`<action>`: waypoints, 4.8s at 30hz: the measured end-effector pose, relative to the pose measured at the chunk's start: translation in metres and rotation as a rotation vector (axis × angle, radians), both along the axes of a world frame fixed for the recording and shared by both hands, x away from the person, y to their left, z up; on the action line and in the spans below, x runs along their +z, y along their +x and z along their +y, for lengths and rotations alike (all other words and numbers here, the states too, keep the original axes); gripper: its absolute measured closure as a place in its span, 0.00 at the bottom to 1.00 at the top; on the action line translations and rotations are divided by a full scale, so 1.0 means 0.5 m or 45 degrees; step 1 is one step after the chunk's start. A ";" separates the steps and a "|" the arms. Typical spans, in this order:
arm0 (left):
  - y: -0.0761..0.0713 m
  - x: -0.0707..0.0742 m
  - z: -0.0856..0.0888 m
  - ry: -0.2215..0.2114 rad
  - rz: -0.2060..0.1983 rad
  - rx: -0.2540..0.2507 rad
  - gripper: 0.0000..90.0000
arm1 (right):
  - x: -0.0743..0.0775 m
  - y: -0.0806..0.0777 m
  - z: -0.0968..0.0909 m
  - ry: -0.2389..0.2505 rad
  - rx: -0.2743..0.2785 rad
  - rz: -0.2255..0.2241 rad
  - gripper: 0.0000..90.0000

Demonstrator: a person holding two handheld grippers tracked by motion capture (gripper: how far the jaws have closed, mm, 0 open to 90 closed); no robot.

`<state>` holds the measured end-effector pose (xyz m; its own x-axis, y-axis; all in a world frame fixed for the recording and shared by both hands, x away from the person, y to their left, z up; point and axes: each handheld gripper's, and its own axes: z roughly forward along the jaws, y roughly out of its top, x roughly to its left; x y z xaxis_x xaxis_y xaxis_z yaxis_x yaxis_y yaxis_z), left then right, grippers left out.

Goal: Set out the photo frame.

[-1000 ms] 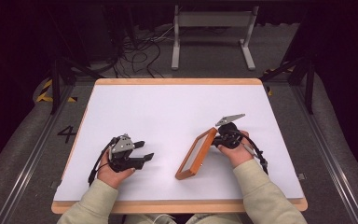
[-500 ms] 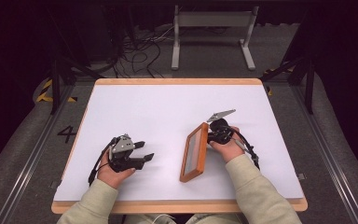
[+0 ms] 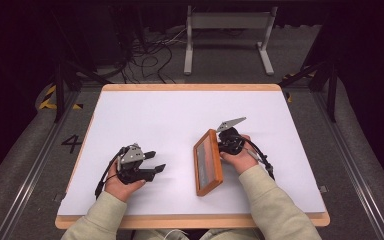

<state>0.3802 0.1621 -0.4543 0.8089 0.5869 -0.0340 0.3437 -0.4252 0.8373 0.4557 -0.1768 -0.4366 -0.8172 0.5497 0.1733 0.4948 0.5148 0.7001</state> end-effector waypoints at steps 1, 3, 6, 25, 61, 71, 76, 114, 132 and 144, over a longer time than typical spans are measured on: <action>0.001 0.001 0.000 0.002 0.000 0.000 0.43 | 0.002 -0.001 -0.001 -0.002 -0.003 -0.006 1.00; 0.004 0.005 0.004 0.004 -0.007 0.009 0.43 | 0.013 -0.007 -0.007 -0.039 -0.023 -0.025 1.00; 0.009 0.009 0.014 -0.001 -0.005 0.032 0.43 | 0.026 -0.011 -0.022 -0.043 -0.066 0.021 0.93; 0.016 0.005 0.018 0.018 0.058 0.052 0.39 | 0.148 -0.080 -0.061 -0.135 -0.148 -0.094 0.72; 0.016 0.001 0.013 0.035 0.054 0.041 0.37 | 0.166 -0.118 0.036 -0.178 -0.238 0.205 0.29; 0.016 0.000 0.013 0.037 0.052 0.038 0.37 | 0.135 -0.102 0.065 -0.248 -0.223 0.269 0.39; 0.016 0.000 0.012 0.038 0.052 0.037 0.37 | 0.122 -0.100 0.074 -0.289 -0.200 0.316 0.49; 0.014 -0.003 0.020 0.034 0.059 0.052 0.37 | 0.222 -0.101 0.075 -0.437 0.147 0.159 0.82; 0.011 -0.005 0.027 0.029 0.065 0.065 0.37 | 0.185 -0.059 0.095 -0.631 0.695 0.071 0.82; 0.012 -0.004 0.026 0.036 0.060 0.055 0.37 | 0.153 -0.038 0.102 -0.576 0.753 0.109 0.82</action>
